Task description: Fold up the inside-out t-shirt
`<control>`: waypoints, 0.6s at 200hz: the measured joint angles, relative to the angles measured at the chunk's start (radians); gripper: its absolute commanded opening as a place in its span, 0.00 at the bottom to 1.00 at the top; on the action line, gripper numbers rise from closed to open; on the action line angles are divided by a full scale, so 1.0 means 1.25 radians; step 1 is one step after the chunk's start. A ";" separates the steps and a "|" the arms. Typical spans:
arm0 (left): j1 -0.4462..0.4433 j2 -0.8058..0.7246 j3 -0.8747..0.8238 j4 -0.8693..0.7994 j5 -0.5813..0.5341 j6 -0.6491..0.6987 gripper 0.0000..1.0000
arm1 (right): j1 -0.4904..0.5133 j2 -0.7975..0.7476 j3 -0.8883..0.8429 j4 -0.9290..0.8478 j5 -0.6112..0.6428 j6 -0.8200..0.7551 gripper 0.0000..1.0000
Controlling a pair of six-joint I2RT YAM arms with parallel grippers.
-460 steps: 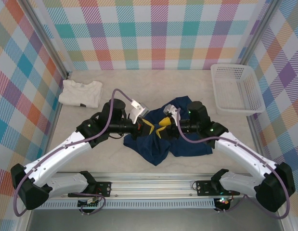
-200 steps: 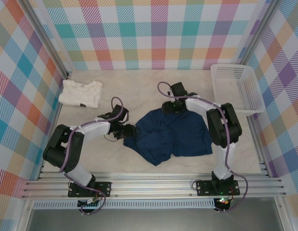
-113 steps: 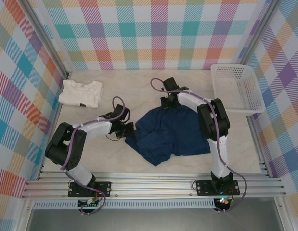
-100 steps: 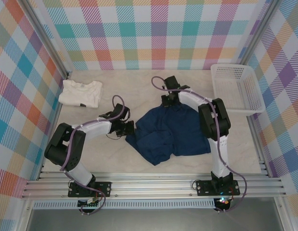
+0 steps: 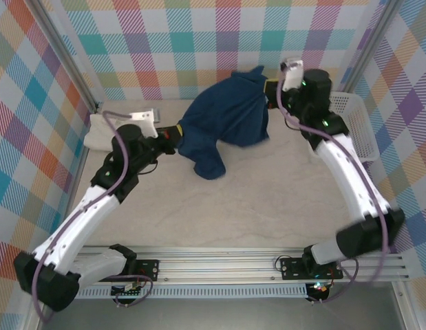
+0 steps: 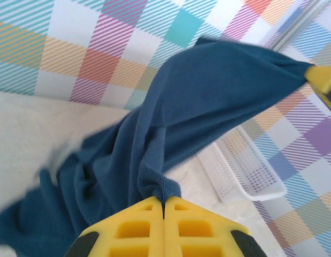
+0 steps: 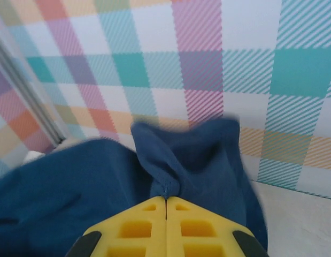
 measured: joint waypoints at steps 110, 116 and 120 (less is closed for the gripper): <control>-0.057 -0.019 -0.345 -0.114 0.074 -0.050 0.60 | 0.102 -0.300 -0.749 -0.072 0.063 0.202 0.49; -0.056 0.005 -0.322 -0.120 0.053 -0.052 0.60 | 0.134 -0.248 -0.715 -0.054 0.059 0.188 0.51; -0.056 0.022 -0.303 -0.128 0.041 -0.053 0.60 | 0.153 -0.214 -0.689 -0.042 0.059 0.179 0.52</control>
